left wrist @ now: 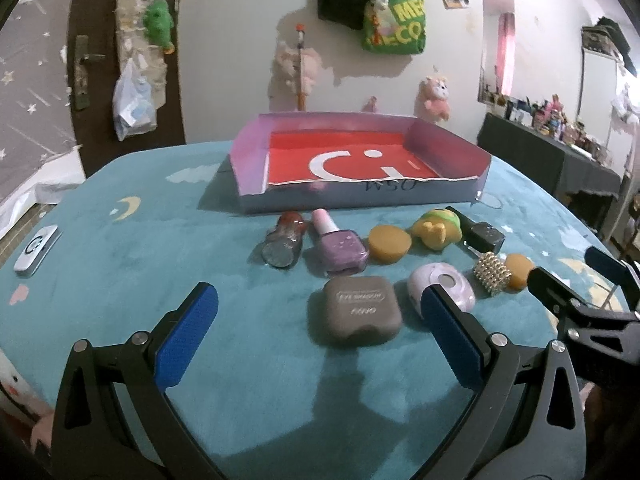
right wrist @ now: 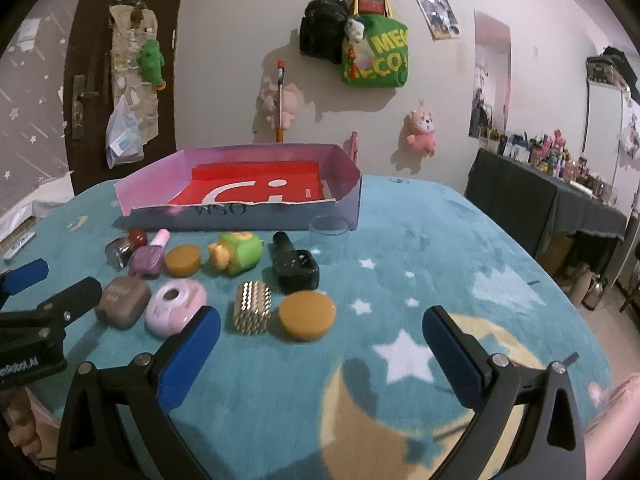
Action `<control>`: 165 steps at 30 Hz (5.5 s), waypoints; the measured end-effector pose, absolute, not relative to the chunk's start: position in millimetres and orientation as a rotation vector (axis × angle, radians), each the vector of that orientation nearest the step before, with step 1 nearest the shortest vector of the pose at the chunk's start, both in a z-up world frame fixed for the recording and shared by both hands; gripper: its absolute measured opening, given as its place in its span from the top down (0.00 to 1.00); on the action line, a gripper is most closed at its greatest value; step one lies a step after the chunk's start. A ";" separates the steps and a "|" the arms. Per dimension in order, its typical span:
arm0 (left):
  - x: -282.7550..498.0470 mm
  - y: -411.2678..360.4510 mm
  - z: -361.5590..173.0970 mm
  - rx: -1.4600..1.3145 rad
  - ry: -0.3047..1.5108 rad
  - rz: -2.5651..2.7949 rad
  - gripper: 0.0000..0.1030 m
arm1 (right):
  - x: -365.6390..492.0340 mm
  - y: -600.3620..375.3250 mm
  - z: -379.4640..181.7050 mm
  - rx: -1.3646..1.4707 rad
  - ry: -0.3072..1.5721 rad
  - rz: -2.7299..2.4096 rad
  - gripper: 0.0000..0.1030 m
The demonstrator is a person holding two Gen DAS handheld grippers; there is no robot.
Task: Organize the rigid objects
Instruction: 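Grasp the grey eye shadow compact with the left tool while the right tool grasps the orange sponge, then carry the compact and sponge into the red box and open both tools, then lift both tools out of the box and back over the remaining items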
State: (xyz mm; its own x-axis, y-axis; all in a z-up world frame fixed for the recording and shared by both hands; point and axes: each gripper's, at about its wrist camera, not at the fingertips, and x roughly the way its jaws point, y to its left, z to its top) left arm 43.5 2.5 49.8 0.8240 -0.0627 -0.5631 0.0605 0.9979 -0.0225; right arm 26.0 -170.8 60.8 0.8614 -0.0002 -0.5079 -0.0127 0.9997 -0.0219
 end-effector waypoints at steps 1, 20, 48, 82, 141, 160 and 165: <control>46.6 1.4 50.5 0.000 0.614 -0.074 0.00 | 31.7 -172.1 62.3 -0.022 0.552 0.011 0.00; 94.6 -4.4 32.1 0.041 0.873 -0.127 0.11 | 85.7 -189.9 42.5 0.024 0.841 0.074 0.15; 97.1 -12.5 39.4 0.026 0.866 -0.224 0.48 | 81.1 -179.2 55.7 -0.017 0.792 0.155 0.61; 259.7 -17.0 98.5 0.193 0.902 -0.266 0.48 | 270.9 -146.6 109.6 -0.193 0.943 0.313 0.61; 239.7 12.3 133.4 -0.007 0.862 -0.316 0.30 | 258.7 -154.6 151.4 -0.207 0.980 0.317 0.32; 56.5 10.4 196.8 -0.020 0.371 -0.202 0.05 | 78.0 -185.9 228.3 -0.075 0.529 0.262 0.00; 28.1 3.8 181.0 -0.007 0.342 -0.169 0.05 | 45.3 -183.5 208.0 -0.080 0.488 0.220 0.00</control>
State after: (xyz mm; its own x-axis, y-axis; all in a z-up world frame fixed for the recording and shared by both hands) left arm 28.1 3.8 181.0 0.9283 -0.1657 -0.3329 0.1634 0.9859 -0.0351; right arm 45.3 -183.5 208.0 0.8599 0.1907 -0.4735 -0.2288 0.9732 -0.0235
